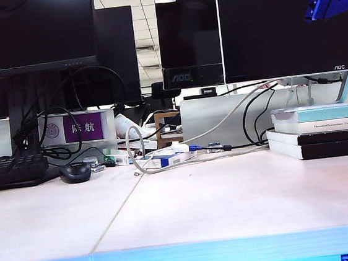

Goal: Wipe the table from left to right using the rag.

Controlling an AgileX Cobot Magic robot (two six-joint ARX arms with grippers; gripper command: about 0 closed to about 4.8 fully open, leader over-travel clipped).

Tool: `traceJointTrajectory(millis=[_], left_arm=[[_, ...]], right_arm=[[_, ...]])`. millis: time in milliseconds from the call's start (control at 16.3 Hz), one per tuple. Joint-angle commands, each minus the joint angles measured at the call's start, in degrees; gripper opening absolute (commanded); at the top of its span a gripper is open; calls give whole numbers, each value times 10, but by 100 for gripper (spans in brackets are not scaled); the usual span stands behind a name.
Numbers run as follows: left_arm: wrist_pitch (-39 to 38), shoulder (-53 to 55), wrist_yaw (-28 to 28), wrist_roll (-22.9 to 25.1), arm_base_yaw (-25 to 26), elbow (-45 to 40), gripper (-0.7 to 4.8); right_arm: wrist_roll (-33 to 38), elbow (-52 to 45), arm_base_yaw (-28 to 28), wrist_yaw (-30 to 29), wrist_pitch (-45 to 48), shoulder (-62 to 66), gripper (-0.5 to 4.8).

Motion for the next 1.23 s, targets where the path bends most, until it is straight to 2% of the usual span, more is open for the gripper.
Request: traceJointTrajectory(millis=[61,184,307,368,430,491,614,675,737,798,860,1044,1228], left_arm=[[6,-7,4,2,0,2,449],[6,-7,4,2,0,2,449],[6,-7,4,2,0,2,449],[6,-7,4,2,0,2,449],[6,-7,4,2,0,2,449],[6,-7,4,2,0,2,449],[6,-7,4,2,0,2,449],[6,-7,4,2,0,2,449],[6,-7,4,4,0,2,449],[7,-7,4,4,3,2,449],[7,-7,4,4,6,2,449],[23,-13,5,0,28,2,456],[31,-25,4,0,42,2,460]], right_arm=[[0,-56,-89,-117,110,4,261],[0,-82,-153,-193,146,10,261],[1,-92,-205,-239,164,29,258],[1,-93,-226,-266,174,42,234],[0,-93,-260,-334,215,77,206],[0,-93,-282,-387,281,132,206],[1,-93,-285,-400,338,200,193],[1,-92,-285,-400,358,225,151],[1,-90,-285,-400,388,262,55],[1,-87,-285,-399,404,284,15],[1,-78,-285,-398,409,304,-1],[25,-67,-289,-370,375,325,-1],[36,-67,-289,-368,337,325,-1]])
